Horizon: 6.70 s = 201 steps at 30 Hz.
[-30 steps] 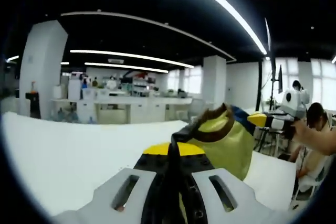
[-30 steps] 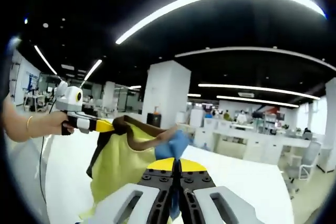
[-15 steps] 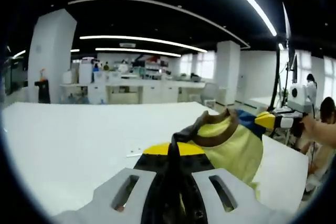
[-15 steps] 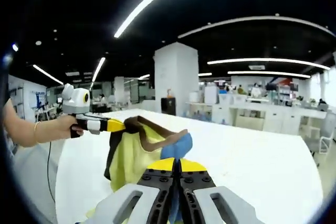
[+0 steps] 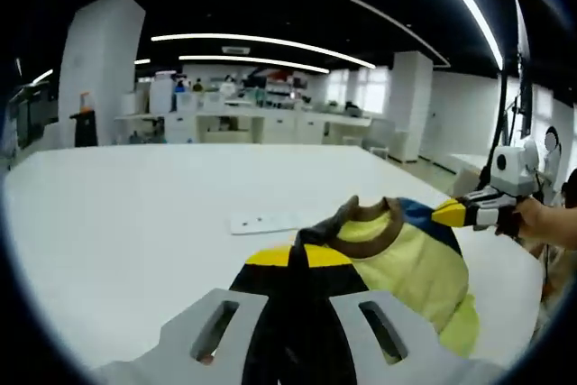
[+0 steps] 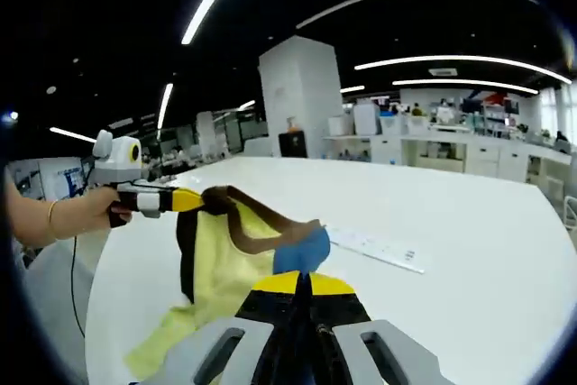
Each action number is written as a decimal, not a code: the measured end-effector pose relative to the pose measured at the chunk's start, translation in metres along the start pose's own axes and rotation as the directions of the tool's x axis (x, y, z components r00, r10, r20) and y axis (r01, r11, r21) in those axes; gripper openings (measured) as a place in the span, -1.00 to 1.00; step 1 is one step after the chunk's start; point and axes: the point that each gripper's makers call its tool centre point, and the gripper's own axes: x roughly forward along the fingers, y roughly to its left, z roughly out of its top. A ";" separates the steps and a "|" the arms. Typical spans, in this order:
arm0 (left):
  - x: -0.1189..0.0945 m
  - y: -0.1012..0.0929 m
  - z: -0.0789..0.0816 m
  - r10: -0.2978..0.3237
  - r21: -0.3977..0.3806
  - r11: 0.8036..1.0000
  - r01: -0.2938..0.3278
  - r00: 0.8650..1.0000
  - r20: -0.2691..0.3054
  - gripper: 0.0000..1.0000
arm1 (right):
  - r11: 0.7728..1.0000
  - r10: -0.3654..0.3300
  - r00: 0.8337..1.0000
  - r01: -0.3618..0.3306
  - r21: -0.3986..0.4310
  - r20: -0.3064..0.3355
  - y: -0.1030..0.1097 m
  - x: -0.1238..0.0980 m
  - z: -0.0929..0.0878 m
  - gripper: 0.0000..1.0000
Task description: Fold the garment on the visible template until the final outline fits inside the template.
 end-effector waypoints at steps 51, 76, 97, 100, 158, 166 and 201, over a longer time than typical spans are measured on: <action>0.016 0.015 -0.071 -0.008 -0.037 0.999 0.002 0.988 -0.157 -1.00 | 0.998 -0.029 0.924 0.045 0.032 -0.381 -0.028 0.006 -0.107 -0.51; 0.014 0.013 -0.070 -0.014 -0.014 1.000 0.011 0.986 -0.166 -1.00 | 0.996 -0.053 0.862 0.011 -0.086 -0.503 -0.024 0.008 -0.120 -1.00; 0.010 0.018 -0.064 0.003 -0.013 1.000 -0.005 0.986 -0.167 -1.00 | 0.995 -0.094 0.909 0.090 -0.029 -0.406 -0.025 -0.024 -0.079 -1.00; 0.009 0.019 -0.065 0.006 -0.010 1.000 -0.008 0.985 -0.170 -1.00 | 0.995 -0.103 0.908 0.091 -0.049 -0.407 -0.026 -0.028 -0.079 -1.00; 0.011 0.007 -0.064 -0.035 -0.016 0.999 0.033 0.986 -0.162 -1.00 | 0.923 -0.306 0.838 0.378 0.077 -0.453 -0.055 -0.121 -0.101 -0.57; 0.012 0.006 -0.067 -0.061 -0.013 0.998 0.060 0.985 -0.159 -0.95 | 0.955 -0.230 0.877 0.287 0.076 -0.421 -0.040 -0.092 -0.087 -0.48; 0.005 0.022 -0.075 -0.016 0.011 1.000 0.018 0.980 -0.196 -1.00 | 0.989 -0.067 0.860 0.124 0.079 -0.505 -0.042 -0.007 -0.121 -0.96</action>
